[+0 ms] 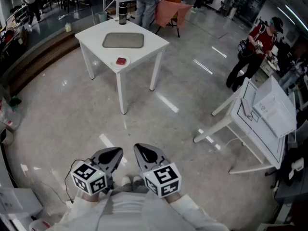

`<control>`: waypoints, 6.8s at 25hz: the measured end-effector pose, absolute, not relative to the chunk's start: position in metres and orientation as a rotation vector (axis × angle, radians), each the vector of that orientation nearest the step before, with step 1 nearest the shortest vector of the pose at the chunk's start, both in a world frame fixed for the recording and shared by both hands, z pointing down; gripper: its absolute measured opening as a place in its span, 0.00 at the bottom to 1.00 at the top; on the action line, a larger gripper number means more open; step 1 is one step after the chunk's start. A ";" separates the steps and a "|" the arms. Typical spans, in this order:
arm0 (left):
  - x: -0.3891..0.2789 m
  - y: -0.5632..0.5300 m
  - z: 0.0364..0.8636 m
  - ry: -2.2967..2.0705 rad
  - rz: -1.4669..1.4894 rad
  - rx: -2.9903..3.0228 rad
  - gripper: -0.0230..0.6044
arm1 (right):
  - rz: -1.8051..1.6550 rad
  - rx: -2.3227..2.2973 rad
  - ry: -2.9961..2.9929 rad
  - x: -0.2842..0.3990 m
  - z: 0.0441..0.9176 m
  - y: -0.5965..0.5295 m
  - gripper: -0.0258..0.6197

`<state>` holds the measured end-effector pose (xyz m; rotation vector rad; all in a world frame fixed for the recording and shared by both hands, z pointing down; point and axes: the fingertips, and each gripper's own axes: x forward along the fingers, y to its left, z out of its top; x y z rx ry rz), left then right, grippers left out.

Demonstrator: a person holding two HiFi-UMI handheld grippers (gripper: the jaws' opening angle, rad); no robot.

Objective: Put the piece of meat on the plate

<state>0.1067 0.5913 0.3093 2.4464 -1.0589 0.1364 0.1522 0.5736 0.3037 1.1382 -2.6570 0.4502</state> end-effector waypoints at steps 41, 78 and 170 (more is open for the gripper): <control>0.111 0.530 0.348 -1.106 0.110 2.285 0.05 | 0.444 1.186 -2.650 0.170 0.332 0.505 0.06; -0.019 0.219 0.354 -0.942 0.212 2.380 0.05 | 0.518 1.316 -2.623 0.041 0.328 0.190 0.06; -0.100 -0.067 0.459 -1.181 0.260 1.935 0.06 | 0.934 1.245 -2.311 0.044 0.450 -0.075 0.07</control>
